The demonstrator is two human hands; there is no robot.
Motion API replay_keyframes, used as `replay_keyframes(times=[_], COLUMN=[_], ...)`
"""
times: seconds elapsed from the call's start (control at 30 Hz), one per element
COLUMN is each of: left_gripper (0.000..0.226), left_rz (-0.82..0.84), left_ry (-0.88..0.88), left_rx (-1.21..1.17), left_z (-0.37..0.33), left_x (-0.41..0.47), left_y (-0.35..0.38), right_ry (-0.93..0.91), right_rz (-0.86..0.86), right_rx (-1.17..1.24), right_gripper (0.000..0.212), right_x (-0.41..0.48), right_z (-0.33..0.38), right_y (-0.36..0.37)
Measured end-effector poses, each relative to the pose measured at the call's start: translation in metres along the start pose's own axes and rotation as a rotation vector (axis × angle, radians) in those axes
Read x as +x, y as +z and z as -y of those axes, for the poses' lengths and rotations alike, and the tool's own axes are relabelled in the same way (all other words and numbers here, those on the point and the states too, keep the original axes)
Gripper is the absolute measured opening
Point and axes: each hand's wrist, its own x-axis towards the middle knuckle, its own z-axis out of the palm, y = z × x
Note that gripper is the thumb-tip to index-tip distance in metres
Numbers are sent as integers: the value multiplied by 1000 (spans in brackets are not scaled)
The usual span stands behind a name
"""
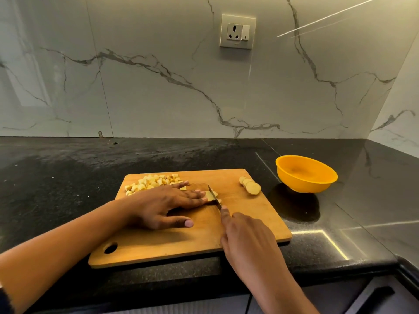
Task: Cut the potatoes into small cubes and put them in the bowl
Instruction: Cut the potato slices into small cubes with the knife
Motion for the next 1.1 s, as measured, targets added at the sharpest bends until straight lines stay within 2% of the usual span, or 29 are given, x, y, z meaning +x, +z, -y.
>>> replay_keyframes(times=[0.13, 0.6, 1.1], left_gripper=[80, 75, 72], left_rz=[0, -44, -47], left_ry=[-2, -15, -12], left_rx=[26, 34, 31], left_z=[-1, 0, 3], left_x=[-1, -6, -5], left_y=[2, 2, 2], right_ry=[-28, 74, 11], right_rz=[-7, -207, -149], right_rx=[42, 171, 62], right_gripper=[52, 49, 49], right_x=[-23, -1, -2], right_z=[-3, -11, 0], right_y=[-12, 2, -2])
